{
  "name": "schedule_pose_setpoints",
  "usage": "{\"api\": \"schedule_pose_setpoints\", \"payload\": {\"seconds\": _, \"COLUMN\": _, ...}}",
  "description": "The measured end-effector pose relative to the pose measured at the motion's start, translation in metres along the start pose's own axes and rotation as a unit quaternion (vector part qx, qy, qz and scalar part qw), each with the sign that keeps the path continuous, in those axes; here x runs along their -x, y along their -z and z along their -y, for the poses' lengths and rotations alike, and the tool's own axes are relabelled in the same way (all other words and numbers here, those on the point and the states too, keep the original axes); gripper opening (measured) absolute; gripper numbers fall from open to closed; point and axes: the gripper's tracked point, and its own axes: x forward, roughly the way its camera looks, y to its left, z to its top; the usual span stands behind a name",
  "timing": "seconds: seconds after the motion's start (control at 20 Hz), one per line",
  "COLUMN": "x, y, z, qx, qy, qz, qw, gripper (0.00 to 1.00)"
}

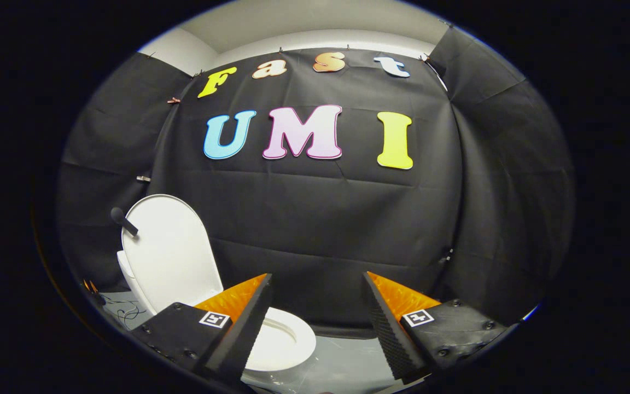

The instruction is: Open the toilet lid.

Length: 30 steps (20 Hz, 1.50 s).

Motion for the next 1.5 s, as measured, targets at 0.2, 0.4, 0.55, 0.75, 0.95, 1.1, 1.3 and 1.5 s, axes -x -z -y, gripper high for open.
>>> {"api": "schedule_pose_setpoints", "payload": {"seconds": 0.2, "x": -0.003, "y": 0.012, "z": -0.006, "qx": 0.026, "qy": -0.013, "qz": -0.009, "qw": 1.000, "gripper": 0.99}}
{"api": "schedule_pose_setpoints", "payload": {"seconds": 0.4, "x": -0.004, "y": 0.012, "z": -0.006, "qx": 0.027, "qy": -0.009, "qz": -0.010, "qw": 1.000, "gripper": 0.99}}
{"api": "schedule_pose_setpoints", "payload": {"seconds": 0.55, "x": -0.003, "y": 0.013, "z": -0.003, "qx": 0.026, "qy": -0.004, "qz": -0.013, "qw": 1.000, "gripper": 0.99}}
{"api": "schedule_pose_setpoints", "payload": {"seconds": 0.75, "x": -0.001, "y": 0.012, "z": -0.001, "qx": 0.021, "qy": -0.002, "qz": -0.011, "qw": 1.000, "gripper": 0.99}}
{"api": "schedule_pose_setpoints", "payload": {"seconds": 0.95, "x": 0.001, "y": 0.010, "z": -0.006, "qx": 0.024, "qy": -0.008, "qz": -0.008, "qw": 1.000, "gripper": 0.99}}
{"api": "schedule_pose_setpoints", "payload": {"seconds": 1.1, "x": 0.001, "y": 0.013, "z": -0.011, "qx": 0.027, "qy": -0.016, "qz": -0.010, "qw": 0.999, "gripper": 0.99}}
{"api": "schedule_pose_setpoints", "payload": {"seconds": 1.3, "x": 0.001, "y": 0.016, "z": -0.013, "qx": 0.026, "qy": -0.021, "qz": -0.015, "qw": 0.999, "gripper": 0.99}}
{"api": "schedule_pose_setpoints", "payload": {"seconds": 1.5, "x": 0.000, "y": 0.020, "z": -0.013, "qx": 0.024, "qy": -0.024, "qz": -0.019, "qw": 0.999, "gripper": 0.99}}
